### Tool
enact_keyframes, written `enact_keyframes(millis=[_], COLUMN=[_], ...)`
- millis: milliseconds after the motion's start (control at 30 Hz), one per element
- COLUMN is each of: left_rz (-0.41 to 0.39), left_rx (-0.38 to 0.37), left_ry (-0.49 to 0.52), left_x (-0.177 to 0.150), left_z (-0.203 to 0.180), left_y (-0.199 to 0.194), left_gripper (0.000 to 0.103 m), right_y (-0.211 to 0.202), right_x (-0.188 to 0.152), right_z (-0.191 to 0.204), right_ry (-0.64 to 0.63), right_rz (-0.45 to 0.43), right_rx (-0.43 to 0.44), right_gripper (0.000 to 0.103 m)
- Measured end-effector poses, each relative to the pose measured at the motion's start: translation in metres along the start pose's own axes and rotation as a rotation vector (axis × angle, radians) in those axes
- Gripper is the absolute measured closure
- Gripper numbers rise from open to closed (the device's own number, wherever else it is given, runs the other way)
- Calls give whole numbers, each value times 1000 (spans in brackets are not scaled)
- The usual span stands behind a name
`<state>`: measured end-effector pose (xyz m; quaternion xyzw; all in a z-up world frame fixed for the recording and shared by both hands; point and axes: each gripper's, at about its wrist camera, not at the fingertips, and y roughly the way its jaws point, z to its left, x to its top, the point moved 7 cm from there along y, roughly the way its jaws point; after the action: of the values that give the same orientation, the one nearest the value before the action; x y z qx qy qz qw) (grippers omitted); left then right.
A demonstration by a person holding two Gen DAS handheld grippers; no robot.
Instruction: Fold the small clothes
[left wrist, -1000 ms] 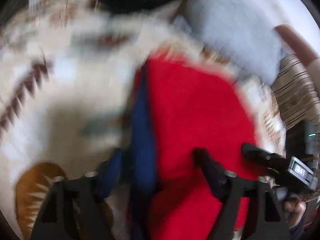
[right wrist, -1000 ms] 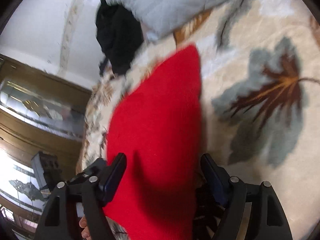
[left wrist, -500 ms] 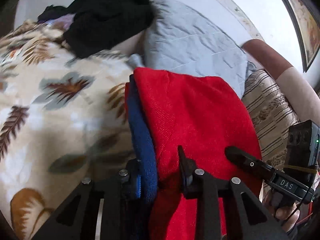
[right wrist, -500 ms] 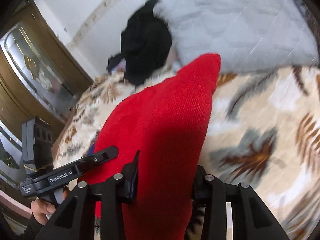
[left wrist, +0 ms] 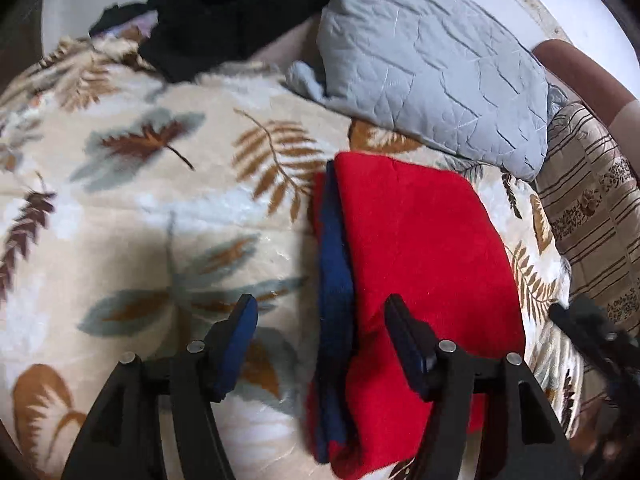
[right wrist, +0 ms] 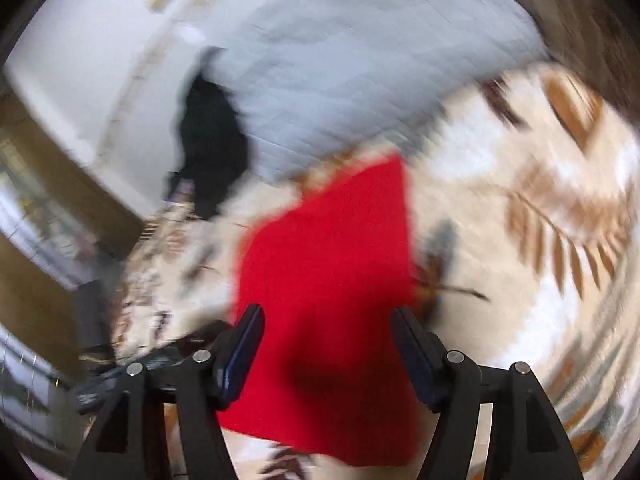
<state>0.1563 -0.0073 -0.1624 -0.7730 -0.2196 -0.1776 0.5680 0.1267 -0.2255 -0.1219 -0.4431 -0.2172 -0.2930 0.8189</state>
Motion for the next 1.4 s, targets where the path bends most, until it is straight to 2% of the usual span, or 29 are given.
enact_keyframes(millis=[67,133,233,367,467,500,600,867,933,967,1000,1033,1167,1233,1300,1400], left_rz=[-25,-43,-60,-76,-71,-70,-69,-70,-70,-69,-63,-61,-104,-143,-168,-186], left_rx=[40,58,80,94,91,94,103,125,131,140,151,156,220,244,261,248], left_ry=[18,28,50,63,72,73,73,68,65,60,55,59,91,112,134,151], left_x=[-3,-3,-6,-8,-9,-10,-12,-16,-17,-18,-20,-21,-28,-34,-42,-54], left_z=[2,5,6,6,4,5,7,20,25,27,31,32,33,27,18,2], left_y=[-12,-21,-34,-41,-40,-40,-40,-38,-38,-38,-39,-40,-53,-65,-76,-92], left_gripper=[36,36,35,32,32,32,32,32,32,32,32,32,30,23,23,22], right_y=[-1,20,54,36,29,34,64,50,61,78,97,99,63,36,6,-30], right_x=[1,-10,-28,-19,-12,-12,-26,4,10,8,1,2,3,-7,-24,-52], right_z=[23,30,14,35,49,48,24,47,42,33,22,20,44,50,56,55], right_ry=[-58,-67,-28,-62,-123,-123,-56,-95,-67,-32,5,4,-42,-93,-182,-247], right_rz=[-15,48,160,106,58,63,159,72,87,132,204,193,117,68,23,-13], right_rx=[34,59,-11,11,-9,-9,-63,-16,-26,-29,-39,-49,-13,-61,-123,-198], right_gripper=[31,29,29,29,29,28,26,25,24,18,18,18,18,18,18,13])
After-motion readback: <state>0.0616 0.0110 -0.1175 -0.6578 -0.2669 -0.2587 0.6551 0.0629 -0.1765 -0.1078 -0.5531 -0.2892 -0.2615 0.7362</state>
